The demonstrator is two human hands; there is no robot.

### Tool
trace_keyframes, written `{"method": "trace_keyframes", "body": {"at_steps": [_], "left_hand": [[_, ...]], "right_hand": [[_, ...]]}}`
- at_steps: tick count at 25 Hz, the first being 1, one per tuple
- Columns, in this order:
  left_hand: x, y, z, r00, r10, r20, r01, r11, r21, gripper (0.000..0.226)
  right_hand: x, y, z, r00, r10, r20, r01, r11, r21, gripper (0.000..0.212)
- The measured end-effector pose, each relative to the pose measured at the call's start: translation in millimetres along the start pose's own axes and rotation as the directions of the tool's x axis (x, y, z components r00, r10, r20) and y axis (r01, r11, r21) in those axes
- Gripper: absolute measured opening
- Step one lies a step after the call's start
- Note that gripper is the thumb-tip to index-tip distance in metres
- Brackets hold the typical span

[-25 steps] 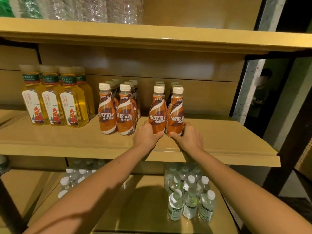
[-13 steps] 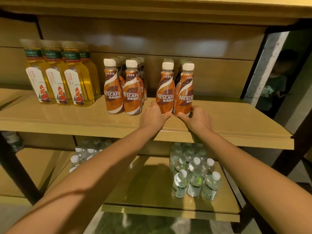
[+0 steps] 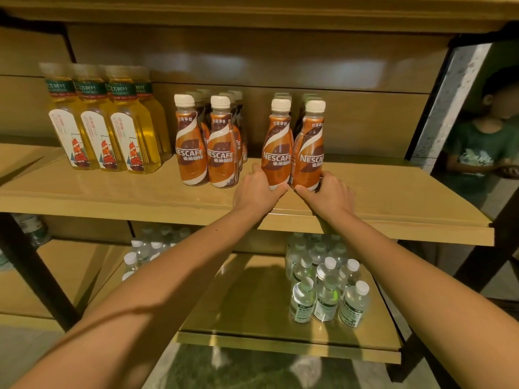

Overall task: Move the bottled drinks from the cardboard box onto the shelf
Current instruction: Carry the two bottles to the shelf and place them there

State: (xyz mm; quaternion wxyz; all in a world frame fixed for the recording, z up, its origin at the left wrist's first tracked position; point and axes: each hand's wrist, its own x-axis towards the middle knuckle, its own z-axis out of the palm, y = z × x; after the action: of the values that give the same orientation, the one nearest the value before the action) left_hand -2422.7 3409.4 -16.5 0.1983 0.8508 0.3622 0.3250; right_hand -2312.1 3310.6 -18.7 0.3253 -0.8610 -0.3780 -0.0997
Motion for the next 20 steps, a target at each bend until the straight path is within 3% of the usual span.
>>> {"method": "trace_keyframes", "body": {"at_steps": [9, 20], "left_hand": [[-7.6, -0.7, -4.6, 0.999, 0.019, -0.047, -0.021, 0.998, -0.054, 0.064], [-29.3, -4.1, -23.0, 0.998, 0.059, 0.015, -0.060, 0.992, 0.108, 0.057]], "right_hand": [[0.0, -1.7, 0.7, 1.000, 0.013, 0.015, -0.012, 1.000, -0.023, 0.063], [-8.8, -1.3, -4.2, 0.999, 0.031, 0.030, -0.029, 0.998, -0.056, 0.062]]}}
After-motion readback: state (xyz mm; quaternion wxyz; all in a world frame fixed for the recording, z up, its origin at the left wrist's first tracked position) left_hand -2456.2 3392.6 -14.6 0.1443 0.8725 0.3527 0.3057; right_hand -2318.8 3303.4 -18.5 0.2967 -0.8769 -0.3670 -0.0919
